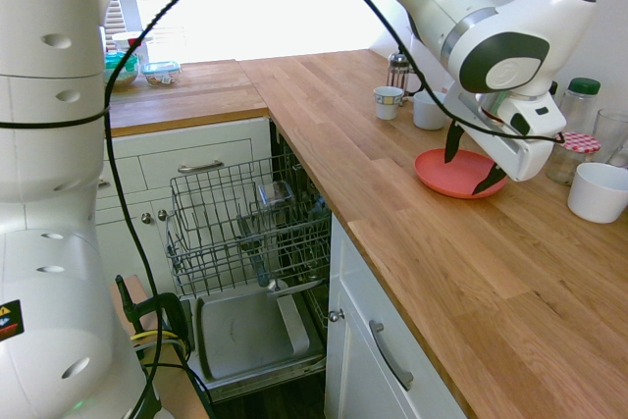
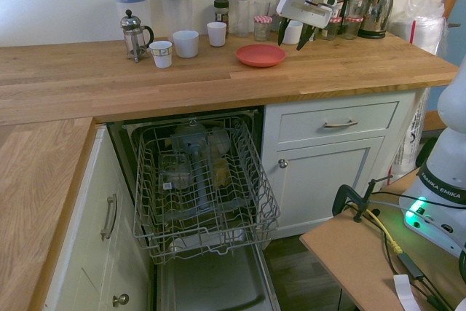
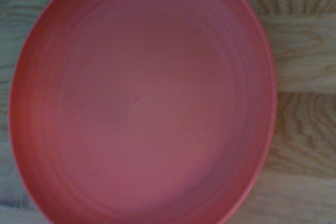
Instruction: Put the plate in the dishwasher
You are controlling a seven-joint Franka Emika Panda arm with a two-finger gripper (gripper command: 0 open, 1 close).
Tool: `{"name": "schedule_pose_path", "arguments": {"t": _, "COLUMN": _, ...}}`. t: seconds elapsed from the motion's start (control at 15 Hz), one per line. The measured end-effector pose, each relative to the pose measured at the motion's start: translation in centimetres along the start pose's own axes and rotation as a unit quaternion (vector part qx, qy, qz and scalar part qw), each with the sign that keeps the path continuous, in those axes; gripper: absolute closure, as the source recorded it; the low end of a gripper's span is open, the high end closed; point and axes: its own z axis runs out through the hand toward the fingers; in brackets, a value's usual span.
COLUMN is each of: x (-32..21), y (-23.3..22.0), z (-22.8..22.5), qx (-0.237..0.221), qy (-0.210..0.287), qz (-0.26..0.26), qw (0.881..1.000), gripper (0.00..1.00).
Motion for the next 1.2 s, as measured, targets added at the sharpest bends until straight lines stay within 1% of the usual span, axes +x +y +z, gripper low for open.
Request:
{"name": "schedule_pose_path", "arguments": {"t": 0.2, "x": 2.0, "y": -1.3, "z": 1.5, "qx": -0.002, "qy": -0.003, "qz": 0.012, "qw": 1.000, "gripper": 0.00}}
{"name": "schedule_pose_path", "arguments": {"t": 0.53, "x": 3.3, "y": -3.1, "z": 3.2, "qx": -0.005, "qy": -0.012, "qz": 0.015, "qw": 1.000, "gripper": 0.00}}
{"name": "schedule_pose_path", "arguments": {"t": 0.6, "x": 3.5, "y": -3.3, "z": 3.6, "qx": -0.006, "qy": -0.014, "qz": 0.015, "qw": 1.000, "gripper": 1.00}}
{"name": "schedule_pose_path", "arguments": {"t": 1.2, "x": 4.0, "y": -4.3, "z": 5.4, "qx": -0.009, "qy": -0.030, "qz": 0.016, "qw": 0.999, "gripper": 1.00}}
